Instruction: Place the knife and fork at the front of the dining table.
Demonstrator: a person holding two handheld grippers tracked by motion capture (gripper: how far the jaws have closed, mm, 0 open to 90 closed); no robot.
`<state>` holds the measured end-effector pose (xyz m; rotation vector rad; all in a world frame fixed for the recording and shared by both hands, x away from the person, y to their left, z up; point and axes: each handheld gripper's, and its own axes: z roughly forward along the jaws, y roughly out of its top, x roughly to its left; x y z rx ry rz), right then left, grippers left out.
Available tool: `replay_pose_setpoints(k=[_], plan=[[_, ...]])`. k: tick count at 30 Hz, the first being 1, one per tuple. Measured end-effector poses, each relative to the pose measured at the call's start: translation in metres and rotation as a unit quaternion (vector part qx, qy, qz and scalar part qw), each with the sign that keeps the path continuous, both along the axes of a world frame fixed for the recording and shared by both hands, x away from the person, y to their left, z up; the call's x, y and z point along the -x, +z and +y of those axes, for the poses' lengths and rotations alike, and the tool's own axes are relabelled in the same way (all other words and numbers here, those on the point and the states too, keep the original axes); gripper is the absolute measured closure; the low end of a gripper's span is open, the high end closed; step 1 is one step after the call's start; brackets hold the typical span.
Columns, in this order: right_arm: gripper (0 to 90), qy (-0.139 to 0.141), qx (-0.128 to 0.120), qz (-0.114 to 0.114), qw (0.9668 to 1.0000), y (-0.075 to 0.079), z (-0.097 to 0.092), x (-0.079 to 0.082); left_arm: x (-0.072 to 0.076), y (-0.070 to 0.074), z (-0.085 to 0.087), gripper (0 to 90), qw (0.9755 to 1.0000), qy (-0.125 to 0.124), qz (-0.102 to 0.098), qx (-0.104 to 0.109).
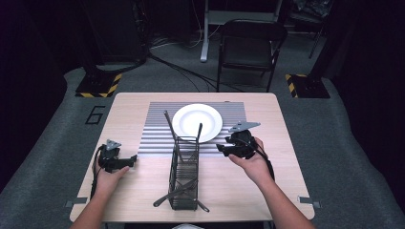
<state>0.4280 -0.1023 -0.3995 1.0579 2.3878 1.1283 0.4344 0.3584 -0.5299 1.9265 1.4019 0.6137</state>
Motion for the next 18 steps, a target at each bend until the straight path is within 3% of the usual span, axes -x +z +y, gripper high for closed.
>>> replay_pose_setpoints(k=[8, 18], plan=[[51.5, 0.017, -0.002, -0.001, 0.9999, 0.013, 0.016, -0.004, 0.000, 0.000, 0.000, 10.7, 1.0000, -0.001, 0.001, 0.000], [54.1, 0.037, -0.014, 0.007, 0.9992, 0.013, 0.034, -0.012, 0.000, 0.000, 0.000, 10.8, 1.0000, -0.001, 0.002, 0.000]])
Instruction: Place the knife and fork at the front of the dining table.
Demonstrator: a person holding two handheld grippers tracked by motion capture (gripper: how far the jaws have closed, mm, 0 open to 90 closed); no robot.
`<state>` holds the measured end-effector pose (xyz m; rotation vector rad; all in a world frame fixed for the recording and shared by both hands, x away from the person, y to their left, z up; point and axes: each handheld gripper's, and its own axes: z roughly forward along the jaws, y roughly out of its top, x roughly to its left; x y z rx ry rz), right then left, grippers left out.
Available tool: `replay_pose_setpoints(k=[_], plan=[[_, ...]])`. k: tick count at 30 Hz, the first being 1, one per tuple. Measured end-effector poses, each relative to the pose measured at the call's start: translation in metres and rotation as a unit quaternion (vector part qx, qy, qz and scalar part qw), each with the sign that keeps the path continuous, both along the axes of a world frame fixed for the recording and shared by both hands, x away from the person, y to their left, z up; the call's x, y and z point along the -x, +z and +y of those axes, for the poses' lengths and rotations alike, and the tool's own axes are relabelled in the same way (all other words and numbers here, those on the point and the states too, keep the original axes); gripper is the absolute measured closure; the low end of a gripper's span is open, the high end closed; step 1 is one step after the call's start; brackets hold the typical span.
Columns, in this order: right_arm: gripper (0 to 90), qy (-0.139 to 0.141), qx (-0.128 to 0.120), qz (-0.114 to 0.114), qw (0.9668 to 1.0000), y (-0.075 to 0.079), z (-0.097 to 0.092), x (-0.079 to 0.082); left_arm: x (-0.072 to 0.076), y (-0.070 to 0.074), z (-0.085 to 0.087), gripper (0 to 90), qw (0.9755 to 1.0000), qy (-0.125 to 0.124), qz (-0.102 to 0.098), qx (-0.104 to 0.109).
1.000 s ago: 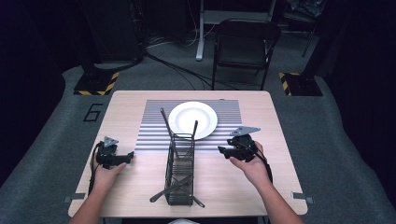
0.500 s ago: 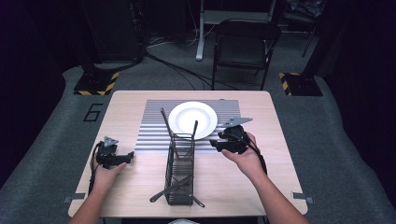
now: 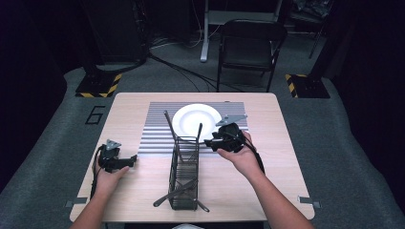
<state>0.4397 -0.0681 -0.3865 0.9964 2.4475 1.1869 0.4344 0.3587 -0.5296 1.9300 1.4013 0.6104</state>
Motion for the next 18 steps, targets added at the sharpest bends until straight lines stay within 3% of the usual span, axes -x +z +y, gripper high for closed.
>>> replay_pose_setpoints(k=[3, 13, 18], plan=[[55.7, 0.004, -0.004, 0.012, 0.9999, 0.001, 0.005, 0.000, 0.000, 0.000, 0.000, 10.8, 1.0000, 0.000, 0.000, 0.000], [59.8, 0.024, -0.003, 0.004, 0.9997, -0.001, 0.021, -0.005, 0.000, 0.000, 0.000, 10.8, 1.0000, -0.001, 0.000, 0.001], [66.2, 0.021, -0.008, 0.011, 0.9997, -0.001, 0.025, -0.007, 0.000, 0.000, 0.000, 10.9, 1.0000, -0.001, 0.000, 0.000]])
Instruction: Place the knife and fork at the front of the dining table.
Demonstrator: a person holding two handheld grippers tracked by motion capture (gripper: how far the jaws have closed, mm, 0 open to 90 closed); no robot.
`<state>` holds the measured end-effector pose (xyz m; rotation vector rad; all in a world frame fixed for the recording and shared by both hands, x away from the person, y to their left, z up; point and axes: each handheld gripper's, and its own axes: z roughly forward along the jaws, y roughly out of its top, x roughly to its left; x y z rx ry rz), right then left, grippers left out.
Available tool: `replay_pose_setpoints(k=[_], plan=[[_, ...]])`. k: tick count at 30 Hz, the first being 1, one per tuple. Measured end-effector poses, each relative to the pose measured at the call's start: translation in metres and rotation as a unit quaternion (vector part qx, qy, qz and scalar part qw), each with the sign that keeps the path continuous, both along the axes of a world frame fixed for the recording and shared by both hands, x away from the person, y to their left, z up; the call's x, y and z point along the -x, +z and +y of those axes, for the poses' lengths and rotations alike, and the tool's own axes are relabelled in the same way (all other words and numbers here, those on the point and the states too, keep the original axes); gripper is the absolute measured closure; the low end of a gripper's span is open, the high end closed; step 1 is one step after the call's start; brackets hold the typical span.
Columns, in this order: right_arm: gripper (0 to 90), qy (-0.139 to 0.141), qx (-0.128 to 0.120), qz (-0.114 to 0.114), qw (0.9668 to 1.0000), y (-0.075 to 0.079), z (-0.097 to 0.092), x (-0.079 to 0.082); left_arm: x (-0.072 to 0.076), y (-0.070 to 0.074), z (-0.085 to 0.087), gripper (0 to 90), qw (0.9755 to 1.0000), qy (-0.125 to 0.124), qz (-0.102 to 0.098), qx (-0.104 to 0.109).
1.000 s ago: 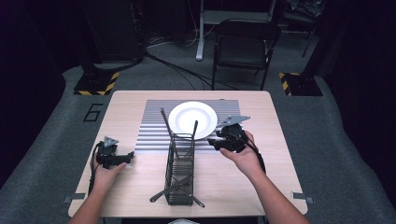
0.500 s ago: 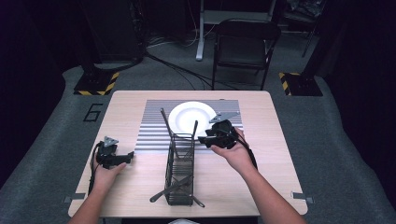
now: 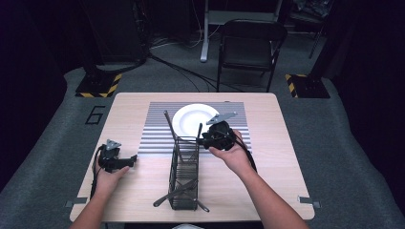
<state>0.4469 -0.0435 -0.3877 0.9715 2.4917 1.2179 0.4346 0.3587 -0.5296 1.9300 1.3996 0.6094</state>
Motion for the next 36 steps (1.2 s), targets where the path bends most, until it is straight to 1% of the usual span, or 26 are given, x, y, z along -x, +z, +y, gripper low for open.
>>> replay_pose_setpoints(k=[1, 3, 8, 9, 11, 14, 15, 17, 19, 20, 25, 27, 30, 33, 36], plan=[[67.1, 0.002, -0.001, -0.002, 1.0000, 0.000, 0.001, -0.001, 0.000, 0.000, 0.000, 10.9, 1.0000, 0.000, 0.000, 0.000], [67.8, 0.002, -0.002, 0.003, 1.0000, 0.000, 0.002, -0.001, 0.000, 0.000, 0.000, 10.8, 1.0000, 0.000, 0.000, 0.000], [68.3, 0.006, 0.000, 0.001, 1.0000, -0.003, 0.005, -0.005, 0.000, 0.000, 0.000, 10.8, 1.0000, 0.000, 0.000, 0.000], [69.8, 0.007, 0.001, 0.004, 1.0000, -0.004, 0.006, -0.005, 0.000, 0.000, 0.000, 10.9, 1.0000, 0.000, 0.000, 0.000], [72.7, 0.007, -0.001, 0.001, 1.0000, -0.003, 0.007, -0.005, 0.000, 0.000, 0.000, 10.9, 1.0000, 0.000, 0.000, 0.000], [74.7, 0.005, -0.005, 0.003, 1.0000, -0.001, 0.008, -0.004, 0.000, 0.000, 0.000, 10.8, 1.0000, 0.000, 0.000, 0.000], [75.3, 0.010, -0.004, -0.003, 0.9999, -0.001, 0.008, -0.005, 0.000, 0.000, 0.000, 10.9, 1.0000, 0.000, 0.000, 0.000], [77.3, 0.009, -0.004, 0.000, 0.9999, 0.000, 0.009, -0.005, 0.000, 0.000, 0.000, 10.8, 1.0000, 0.000, 0.000, 0.000], [81.0, 0.005, 0.000, -0.001, 1.0000, 0.000, 0.010, -0.005, 0.000, 0.000, 0.000, 10.8, 1.0000, 0.000, 0.000, 0.000], [82.1, 0.007, 0.003, -0.005, 1.0000, 0.001, 0.010, -0.005, 0.000, 0.000, 0.000, 10.8, 1.0000, 0.000, 0.000, 0.000], [84.0, 0.011, -0.003, 0.003, 0.9999, 0.002, 0.010, -0.003, 0.000, 0.000, 0.000, 10.8, 1.0000, 0.000, 0.000, 0.000], [84.6, 0.016, -0.003, -0.003, 0.9999, 0.002, 0.010, -0.001, 0.000, 0.000, 0.000, 10.8, 1.0000, 0.000, 0.000, 0.000], [84.9, 0.022, 0.002, -0.007, 0.9997, 0.004, 0.012, 0.003, 0.000, 0.000, 0.000, 10.8, 1.0000, 0.000, 0.000, 0.000], [84.9, 0.031, 0.011, -0.016, 0.9993, 0.004, 0.015, 0.005, 0.000, 0.000, 0.000, 10.8, 1.0000, 0.000, 0.000, 0.000], [84.2, 0.036, 0.019, -0.018, 0.9990, 0.002, 0.018, 0.007, 0.000, 0.000, 0.000, 10.8, 1.0000, 0.000, 0.000, 0.000]])
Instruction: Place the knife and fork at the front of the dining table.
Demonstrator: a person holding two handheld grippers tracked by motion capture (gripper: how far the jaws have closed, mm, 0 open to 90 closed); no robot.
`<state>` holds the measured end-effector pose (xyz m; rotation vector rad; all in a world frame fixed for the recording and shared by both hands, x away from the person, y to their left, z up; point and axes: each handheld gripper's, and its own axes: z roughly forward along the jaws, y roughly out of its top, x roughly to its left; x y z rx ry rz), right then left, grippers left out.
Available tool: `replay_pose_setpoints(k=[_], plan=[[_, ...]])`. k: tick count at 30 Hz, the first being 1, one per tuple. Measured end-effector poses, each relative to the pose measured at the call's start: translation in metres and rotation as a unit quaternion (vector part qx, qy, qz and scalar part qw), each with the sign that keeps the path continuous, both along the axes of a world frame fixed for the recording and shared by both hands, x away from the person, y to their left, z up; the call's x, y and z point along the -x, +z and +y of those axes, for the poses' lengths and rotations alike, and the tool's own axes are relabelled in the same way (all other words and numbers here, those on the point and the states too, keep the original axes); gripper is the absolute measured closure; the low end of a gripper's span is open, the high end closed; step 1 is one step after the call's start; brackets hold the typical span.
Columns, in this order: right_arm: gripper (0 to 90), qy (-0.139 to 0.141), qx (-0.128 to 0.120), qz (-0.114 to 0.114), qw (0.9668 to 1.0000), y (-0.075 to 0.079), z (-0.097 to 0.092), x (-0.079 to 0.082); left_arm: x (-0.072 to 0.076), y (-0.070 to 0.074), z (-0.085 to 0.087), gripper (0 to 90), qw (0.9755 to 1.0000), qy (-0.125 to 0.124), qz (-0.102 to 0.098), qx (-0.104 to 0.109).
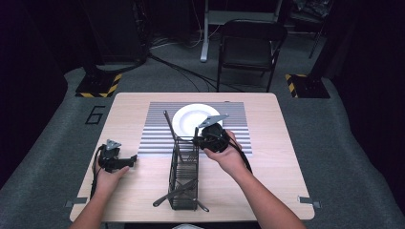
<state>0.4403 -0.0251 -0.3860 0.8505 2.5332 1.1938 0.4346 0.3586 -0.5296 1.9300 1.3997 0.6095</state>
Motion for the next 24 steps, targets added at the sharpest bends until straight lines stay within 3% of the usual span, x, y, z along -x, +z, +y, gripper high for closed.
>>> replay_pose_setpoints(k=[24], plan=[[86.5, 0.009, 0.032, 0.013, 0.9993, -0.018, 0.021, 0.001, 0.000, 0.000, 0.000, 10.8, 1.0000, -0.001, 0.001, 0.000]])
